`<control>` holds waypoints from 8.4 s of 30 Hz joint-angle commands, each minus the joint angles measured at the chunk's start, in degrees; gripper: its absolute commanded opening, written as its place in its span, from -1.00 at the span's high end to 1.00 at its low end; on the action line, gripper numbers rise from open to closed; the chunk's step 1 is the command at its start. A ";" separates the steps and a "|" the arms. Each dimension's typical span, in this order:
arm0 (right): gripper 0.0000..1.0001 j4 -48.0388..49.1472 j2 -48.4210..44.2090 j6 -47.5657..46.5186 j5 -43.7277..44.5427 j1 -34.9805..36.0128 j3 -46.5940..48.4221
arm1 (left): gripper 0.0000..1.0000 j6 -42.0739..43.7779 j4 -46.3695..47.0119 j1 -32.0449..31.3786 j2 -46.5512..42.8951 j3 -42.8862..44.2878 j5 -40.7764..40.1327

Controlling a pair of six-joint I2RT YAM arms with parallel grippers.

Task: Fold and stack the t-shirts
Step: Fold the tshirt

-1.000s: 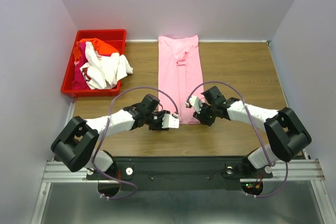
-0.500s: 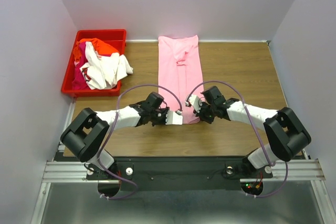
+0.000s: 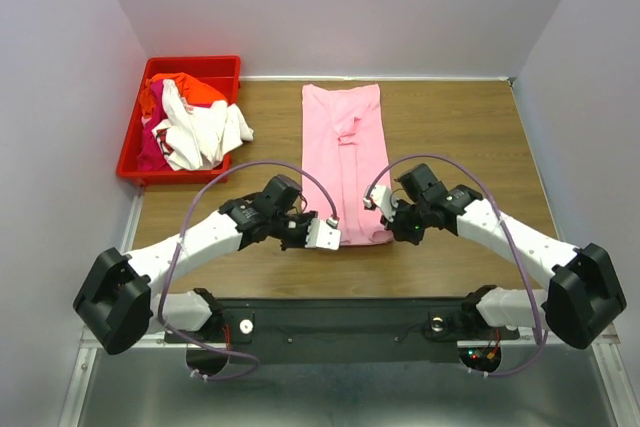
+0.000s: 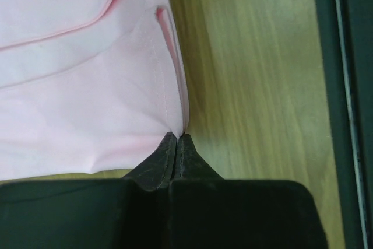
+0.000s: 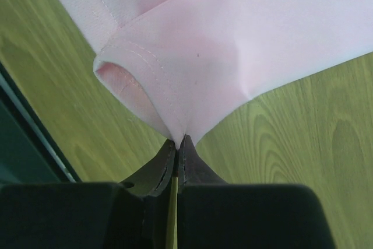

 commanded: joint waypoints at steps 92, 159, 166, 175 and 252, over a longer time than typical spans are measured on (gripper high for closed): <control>0.24 6.82 36.22 -4.55 4.17 -5.67 29.21 | -0.20 17.63 11.69 22.46 28.44 15.26 2.83; 0.99 -26.94 11.86 -10.34 -8.67 -4.35 31.39 | 1.00 15.78 -21.97 9.18 -4.71 12.69 6.17; 0.99 -26.85 29.32 -18.33 -9.45 -12.16 44.75 | 1.00 20.26 -19.43 19.97 12.07 26.91 8.90; 0.95 -22.10 52.11 -19.59 -10.42 -17.54 61.10 | 0.85 17.90 -19.87 25.18 42.30 48.30 8.90; 0.58 -5.05 62.50 10.04 -31.78 -10.33 47.06 | 1.00 -1.01 -4.66 3.91 23.08 26.60 2.22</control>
